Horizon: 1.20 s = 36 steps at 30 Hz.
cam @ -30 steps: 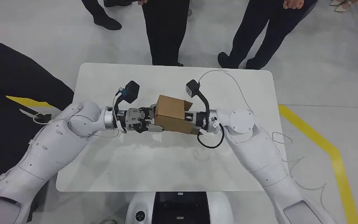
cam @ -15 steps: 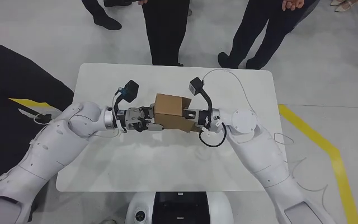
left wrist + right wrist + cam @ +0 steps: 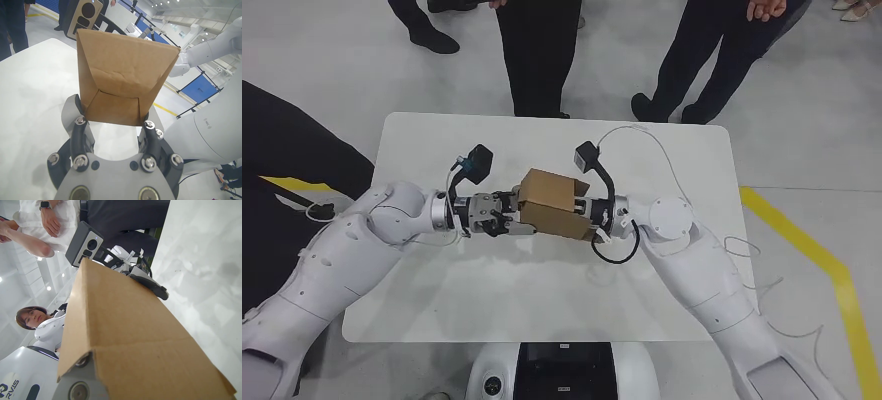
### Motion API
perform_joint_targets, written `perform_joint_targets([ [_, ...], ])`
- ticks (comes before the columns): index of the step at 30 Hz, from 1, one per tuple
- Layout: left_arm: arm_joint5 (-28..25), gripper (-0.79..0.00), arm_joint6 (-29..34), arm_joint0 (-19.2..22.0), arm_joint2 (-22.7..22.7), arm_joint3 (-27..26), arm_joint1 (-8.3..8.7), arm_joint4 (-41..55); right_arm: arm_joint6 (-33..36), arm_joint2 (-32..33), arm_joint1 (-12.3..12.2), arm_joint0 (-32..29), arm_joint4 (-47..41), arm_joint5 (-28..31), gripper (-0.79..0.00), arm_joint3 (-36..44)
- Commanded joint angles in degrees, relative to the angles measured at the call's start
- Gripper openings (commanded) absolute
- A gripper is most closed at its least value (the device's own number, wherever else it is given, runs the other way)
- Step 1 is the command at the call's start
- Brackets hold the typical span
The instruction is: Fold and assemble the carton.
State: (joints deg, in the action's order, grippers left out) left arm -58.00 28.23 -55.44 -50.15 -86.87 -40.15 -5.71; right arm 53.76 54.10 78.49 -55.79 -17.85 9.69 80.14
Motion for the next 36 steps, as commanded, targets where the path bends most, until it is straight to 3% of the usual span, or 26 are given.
perform_joint_targets([
  [1, 0.0, 0.000, -0.4, -0.3, -0.3, -0.1, 0.06, 0.3, -0.1, 0.2, 0.0, -0.2, -0.3, 0.3, -0.785, 0.1],
  [9, 0.0, 0.000, -2.3, -1.8, -2.5, 0.7, 0.56, 3.5, -0.1, 0.2, -0.1, -0.4, -1.2, 1.2, -0.785, -0.3],
  [20, 0.0, 0.000, -7.1, -4.8, -10.3, 1.7, 1.39, 6.7, 0.5, 0.2, -0.3, -0.1, -0.7, 1.5, -0.785, -0.5],
  [36, 0.0, 0.000, -6.8, -2.0, -6.6, 4.1, -1.36, 0.7, 0.7, -0.6, -0.5, -0.3, 1.0, 1.0, -0.785, 1.2],
])
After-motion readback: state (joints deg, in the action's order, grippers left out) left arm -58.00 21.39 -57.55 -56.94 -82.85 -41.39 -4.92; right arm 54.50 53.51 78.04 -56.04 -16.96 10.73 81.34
